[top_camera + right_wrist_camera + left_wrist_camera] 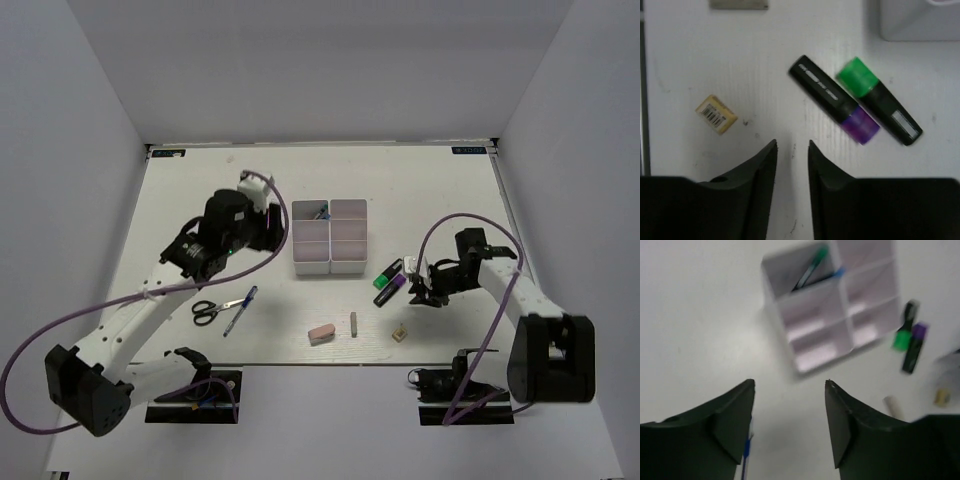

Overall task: Sort the stationery into containers
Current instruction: Pick up the pen from the center of the board.

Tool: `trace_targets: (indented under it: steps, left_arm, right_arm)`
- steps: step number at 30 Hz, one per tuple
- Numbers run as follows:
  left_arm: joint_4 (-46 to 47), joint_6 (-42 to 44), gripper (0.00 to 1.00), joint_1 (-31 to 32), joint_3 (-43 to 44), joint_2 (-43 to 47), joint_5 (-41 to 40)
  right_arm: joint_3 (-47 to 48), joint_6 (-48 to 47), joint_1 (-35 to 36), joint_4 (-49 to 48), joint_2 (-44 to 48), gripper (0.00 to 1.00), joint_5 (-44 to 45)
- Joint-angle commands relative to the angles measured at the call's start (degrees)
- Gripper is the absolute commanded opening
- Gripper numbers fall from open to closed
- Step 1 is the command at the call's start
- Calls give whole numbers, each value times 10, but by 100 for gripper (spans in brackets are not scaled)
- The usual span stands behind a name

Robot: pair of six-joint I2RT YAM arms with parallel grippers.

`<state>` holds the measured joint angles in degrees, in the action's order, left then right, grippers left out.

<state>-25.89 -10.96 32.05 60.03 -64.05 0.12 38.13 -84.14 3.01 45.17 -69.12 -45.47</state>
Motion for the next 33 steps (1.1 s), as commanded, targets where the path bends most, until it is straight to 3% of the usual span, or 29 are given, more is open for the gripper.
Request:
trace_targets:
  steps: [1, 4, 10, 21, 33]
  left_arm:
    - [-217, -31, 70, -9, -110, 14, -76]
    - [-190, -34, 75, -18, -174, 48, -75]
    - [-203, -20, 76, -23, -167, 76, -75]
    - [-206, -2, 82, -23, -213, 157, -95]
    - [-212, 0, 82, -23, -211, 159, -91]
  right_arm:
    - [77, -305, 4, 127, -80, 39, -56]
    - [133, -321, 6, 153, -145, 43, -64]
    - [126, -243, 26, 39, -165, 46, -50]
    - [164, -230, 88, 28, -232, 48, 3]
    - [179, -267, 141, 67, -261, 47, 62]
